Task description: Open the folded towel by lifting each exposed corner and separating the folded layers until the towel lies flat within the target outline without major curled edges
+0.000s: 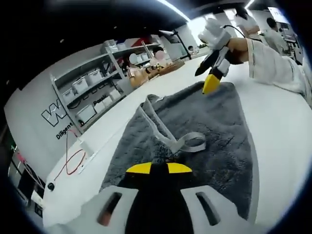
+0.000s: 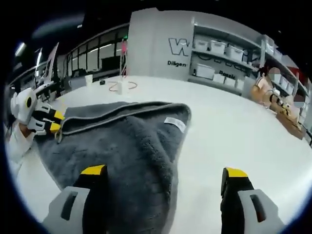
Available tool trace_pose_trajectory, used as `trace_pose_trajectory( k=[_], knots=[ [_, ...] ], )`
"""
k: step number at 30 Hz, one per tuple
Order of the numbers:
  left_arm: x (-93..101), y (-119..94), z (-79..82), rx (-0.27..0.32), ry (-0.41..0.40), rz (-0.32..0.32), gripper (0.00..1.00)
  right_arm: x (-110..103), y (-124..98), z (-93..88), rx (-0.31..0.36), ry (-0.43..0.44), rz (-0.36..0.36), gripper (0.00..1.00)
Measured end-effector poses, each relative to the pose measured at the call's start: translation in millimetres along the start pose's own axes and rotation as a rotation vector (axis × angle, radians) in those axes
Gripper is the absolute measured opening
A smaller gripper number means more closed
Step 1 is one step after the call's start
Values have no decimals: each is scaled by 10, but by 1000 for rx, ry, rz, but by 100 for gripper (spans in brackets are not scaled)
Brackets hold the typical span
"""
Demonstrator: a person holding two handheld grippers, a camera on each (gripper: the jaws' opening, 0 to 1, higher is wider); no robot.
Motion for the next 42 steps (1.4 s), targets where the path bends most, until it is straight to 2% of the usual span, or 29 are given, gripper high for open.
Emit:
trace_pose_trajectory(
  k=[5,9,12,14,18,24,28,31,36,40,42],
  knots=[
    [15,-28,4,19,-87,-41,3,-14,18,1,-4,-3,6,95],
    [44,-52,11,19,-114,-85,2,-25,18,4,-4,-6,11,96],
    [127,-74,13,10,-145,-166,2,-25,7,4,-1,-1,15,96],
    [149,-81,26,14,-148,-183,2,-23,5,1,-2,0,13,96],
    [266,-104,72,30,-164,-283,2,-21,13,-7,-7,-2,14,96],
    [442,-130,160,50,-137,-405,2,-21,16,-17,-14,-4,13,96],
    [540,-165,246,98,-150,-489,2,-20,15,-23,-17,-4,13,96],
    [514,-190,289,132,-163,-485,2,-19,10,-25,-16,-2,12,96],
    [420,-237,347,207,-231,-467,2,-22,8,-26,-15,0,14,96],
    [311,-275,376,262,-276,-421,2,-37,10,-31,-18,-2,18,96],
    [237,-282,389,282,-277,-359,2,-39,11,-32,-18,-2,18,96]
  ],
)
Point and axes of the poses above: the point that each gripper's makers call its tool centre point, and the gripper's own axes: y roughly forward along the fingers, x roughly to its right, z roughly out of its top, the point moved 7 cm from there along -y, roughly backward along the fingers, and after that the axes turned 4 degrees about -z, right-handed, at the moved point
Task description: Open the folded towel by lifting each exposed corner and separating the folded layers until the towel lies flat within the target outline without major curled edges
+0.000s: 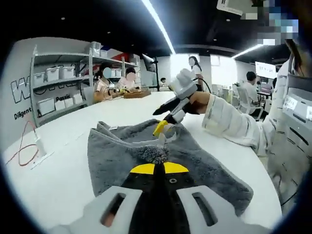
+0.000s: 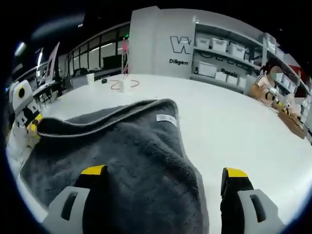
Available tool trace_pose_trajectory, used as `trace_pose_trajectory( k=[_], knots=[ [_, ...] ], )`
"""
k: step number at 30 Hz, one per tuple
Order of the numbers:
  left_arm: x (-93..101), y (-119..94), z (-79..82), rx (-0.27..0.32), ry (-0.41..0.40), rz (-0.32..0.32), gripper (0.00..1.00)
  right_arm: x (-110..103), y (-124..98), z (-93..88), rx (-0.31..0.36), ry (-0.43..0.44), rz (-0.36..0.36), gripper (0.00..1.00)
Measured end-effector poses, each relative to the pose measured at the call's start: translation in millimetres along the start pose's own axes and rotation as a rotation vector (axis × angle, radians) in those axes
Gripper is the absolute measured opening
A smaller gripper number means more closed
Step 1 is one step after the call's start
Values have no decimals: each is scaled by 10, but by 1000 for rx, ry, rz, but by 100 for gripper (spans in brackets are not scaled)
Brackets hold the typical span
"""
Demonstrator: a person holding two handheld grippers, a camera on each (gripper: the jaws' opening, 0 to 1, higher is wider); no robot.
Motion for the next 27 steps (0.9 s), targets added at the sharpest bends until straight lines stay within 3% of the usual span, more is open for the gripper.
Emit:
trace_pose_trajectory(
  k=[1,2,7,10,11,16,18,23,27],
  knots=[
    [-37,-12,22,15,9,36,2,-1,0,0,0,0,0,96],
    [-140,-79,68,63,-15,115,2,0,0,-1,0,2,1,96],
    [-356,-279,123,148,-47,286,2,-2,8,-5,-4,1,1,96],
    [-454,-379,111,164,-60,377,2,-5,14,-6,-8,-1,3,95],
    [-526,-444,86,169,-79,446,2,-7,14,-7,-8,-2,3,95],
    [-713,-660,-5,155,-87,658,2,-15,19,-10,-10,-2,6,95],
    [-776,-725,-72,96,-59,723,2,-19,21,-11,-11,-3,8,95],
    [-870,-734,-190,85,-106,762,2,-35,33,-11,-14,-7,15,95],
    [-978,-792,-347,-13,-110,853,2,-49,34,-14,-16,-9,19,95]
  ],
)
Point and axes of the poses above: the point that each gripper's makers call its tool centre point, and the gripper's own axes: y roughly forward along the fingers, x roughly to its right, z roughly out of its top, the point moved 7 cm from there along -y, roughly backward along the fingers, and after that the axes turned 4 degrees about -z, right-handed, at the moved point
